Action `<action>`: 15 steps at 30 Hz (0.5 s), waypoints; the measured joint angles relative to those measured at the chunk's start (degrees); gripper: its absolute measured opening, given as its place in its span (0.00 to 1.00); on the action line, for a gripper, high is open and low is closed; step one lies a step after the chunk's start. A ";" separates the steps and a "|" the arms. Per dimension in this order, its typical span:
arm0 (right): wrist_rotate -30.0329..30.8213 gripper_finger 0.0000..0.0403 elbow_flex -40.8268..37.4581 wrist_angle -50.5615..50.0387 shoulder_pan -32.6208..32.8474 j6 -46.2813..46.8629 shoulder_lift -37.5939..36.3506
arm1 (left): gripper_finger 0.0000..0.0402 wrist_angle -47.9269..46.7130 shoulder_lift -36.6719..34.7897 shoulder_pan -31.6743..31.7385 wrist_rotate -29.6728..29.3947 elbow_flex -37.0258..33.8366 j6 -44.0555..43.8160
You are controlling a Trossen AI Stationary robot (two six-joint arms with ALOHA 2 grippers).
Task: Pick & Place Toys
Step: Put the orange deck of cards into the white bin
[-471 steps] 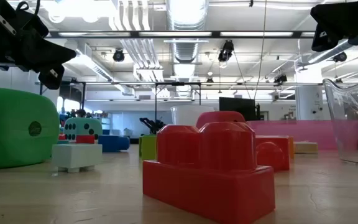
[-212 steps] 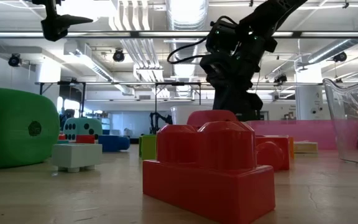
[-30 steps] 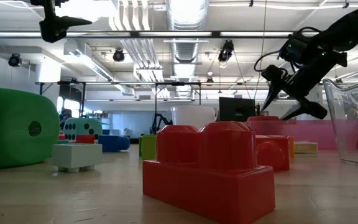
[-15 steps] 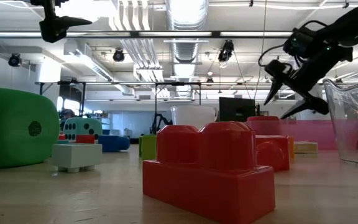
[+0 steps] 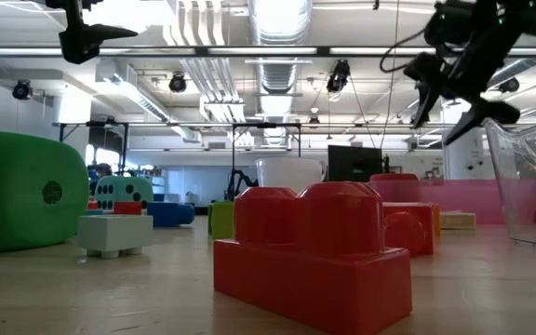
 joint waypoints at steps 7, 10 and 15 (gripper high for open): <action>3.23 0.69 6.96 -9.91 9.25 6.41 3.91 | 0.93 -0.02 0.00 -0.02 0.01 0.00 0.15; 3.35 0.69 7.60 -9.89 13.62 10.25 5.92 | 0.93 -0.06 -0.02 -0.02 0.20 0.00 0.13; 7.15 0.69 7.13 -9.94 21.80 18.98 9.58 | 0.93 -0.09 -0.01 -0.04 0.71 0.00 -0.07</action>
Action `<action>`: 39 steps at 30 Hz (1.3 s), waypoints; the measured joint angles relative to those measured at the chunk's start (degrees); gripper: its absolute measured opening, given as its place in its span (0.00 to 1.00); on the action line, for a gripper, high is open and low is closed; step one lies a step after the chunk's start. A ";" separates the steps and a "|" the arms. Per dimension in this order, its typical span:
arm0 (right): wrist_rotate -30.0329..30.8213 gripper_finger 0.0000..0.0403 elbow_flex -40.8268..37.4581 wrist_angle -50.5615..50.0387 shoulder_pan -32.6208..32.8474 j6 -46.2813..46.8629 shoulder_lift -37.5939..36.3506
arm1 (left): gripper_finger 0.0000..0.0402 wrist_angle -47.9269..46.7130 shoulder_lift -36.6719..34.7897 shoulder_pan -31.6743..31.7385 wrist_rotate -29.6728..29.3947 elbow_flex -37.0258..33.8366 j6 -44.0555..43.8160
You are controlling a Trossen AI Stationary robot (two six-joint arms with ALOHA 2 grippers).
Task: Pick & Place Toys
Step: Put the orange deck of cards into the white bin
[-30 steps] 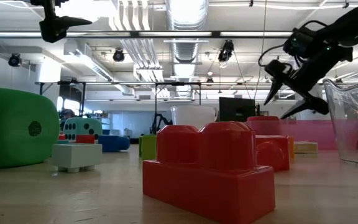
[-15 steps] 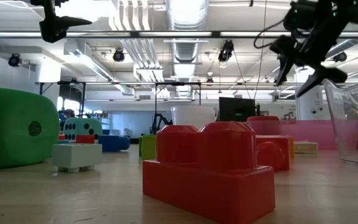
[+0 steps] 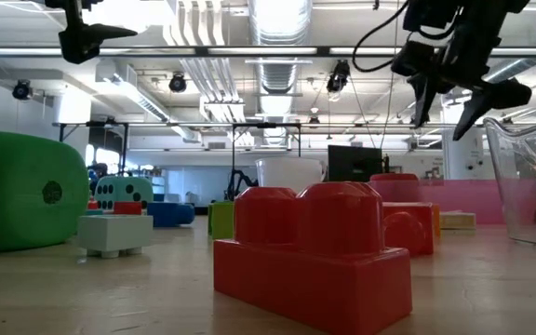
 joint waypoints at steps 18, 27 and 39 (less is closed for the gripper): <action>6.54 0.69 -0.37 3.89 16.41 20.20 18.13 | 0.93 0.09 0.00 0.00 1.23 0.00 -0.39; 6.51 0.69 -0.41 8.63 16.42 19.20 25.88 | 0.93 0.11 -0.01 0.02 4.25 0.00 -0.39; 6.69 0.69 -0.54 9.12 16.45 18.11 28.64 | 0.93 0.09 0.00 0.02 5.29 0.00 -0.42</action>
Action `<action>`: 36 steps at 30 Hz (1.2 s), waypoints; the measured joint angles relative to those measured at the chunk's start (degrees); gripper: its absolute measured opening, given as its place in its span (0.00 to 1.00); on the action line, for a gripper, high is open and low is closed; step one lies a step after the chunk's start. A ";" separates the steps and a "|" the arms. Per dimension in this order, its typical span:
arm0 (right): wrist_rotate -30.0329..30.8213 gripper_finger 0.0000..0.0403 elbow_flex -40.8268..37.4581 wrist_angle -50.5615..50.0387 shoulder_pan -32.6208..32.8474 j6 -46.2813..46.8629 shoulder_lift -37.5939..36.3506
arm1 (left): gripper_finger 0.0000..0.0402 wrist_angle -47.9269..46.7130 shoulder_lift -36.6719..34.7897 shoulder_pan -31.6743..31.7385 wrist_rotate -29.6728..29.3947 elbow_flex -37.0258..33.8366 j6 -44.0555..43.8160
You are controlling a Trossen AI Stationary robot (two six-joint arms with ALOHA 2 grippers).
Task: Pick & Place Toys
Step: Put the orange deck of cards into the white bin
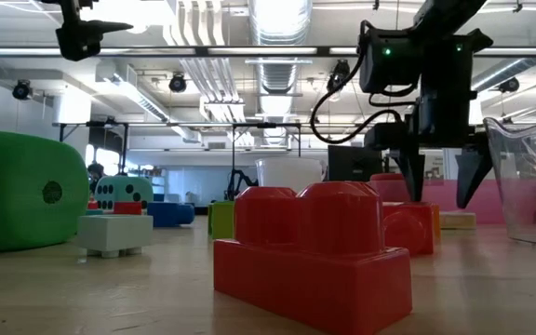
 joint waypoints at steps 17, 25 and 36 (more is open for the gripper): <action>-0.33 0.69 0.00 0.56 0.19 -7.95 -2.69 | 0.93 0.00 0.01 0.02 0.41 0.00 0.00; -0.92 0.69 0.00 0.31 0.19 -2.93 -2.60 | 0.93 0.00 -0.01 0.02 0.43 0.00 -0.08; -2.52 0.69 0.00 0.40 0.19 -3.02 -2.60 | 0.93 0.00 0.01 -0.01 0.43 0.00 -1.09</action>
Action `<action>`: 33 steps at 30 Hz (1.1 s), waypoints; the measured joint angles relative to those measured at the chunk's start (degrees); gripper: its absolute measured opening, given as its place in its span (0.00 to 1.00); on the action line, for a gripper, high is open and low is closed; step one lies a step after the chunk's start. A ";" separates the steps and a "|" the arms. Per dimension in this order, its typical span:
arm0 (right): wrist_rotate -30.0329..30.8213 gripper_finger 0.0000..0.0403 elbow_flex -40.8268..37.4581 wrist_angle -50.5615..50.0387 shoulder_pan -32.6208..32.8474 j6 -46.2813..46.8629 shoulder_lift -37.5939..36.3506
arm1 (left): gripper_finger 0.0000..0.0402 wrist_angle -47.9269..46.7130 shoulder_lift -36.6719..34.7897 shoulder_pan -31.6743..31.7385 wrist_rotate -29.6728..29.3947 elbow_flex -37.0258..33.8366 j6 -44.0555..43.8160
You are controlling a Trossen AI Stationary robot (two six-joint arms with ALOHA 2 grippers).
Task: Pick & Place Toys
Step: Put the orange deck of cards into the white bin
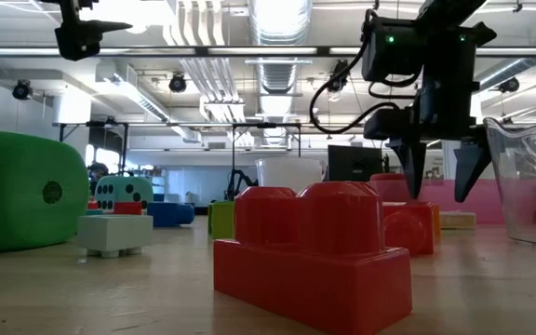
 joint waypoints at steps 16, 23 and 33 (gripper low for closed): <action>-0.84 0.76 0.00 0.13 0.00 -1.46 0.00 | 0.93 0.00 0.00 -0.01 0.00 0.00 0.00; 1.05 0.95 -0.09 0.17 -0.04 0.71 0.04 | 0.93 0.00 -0.01 -0.01 0.00 0.00 0.00; 3.93 0.97 -0.11 0.40 -0.07 2.21 2.29 | 0.93 0.00 -0.01 0.00 0.00 0.00 0.00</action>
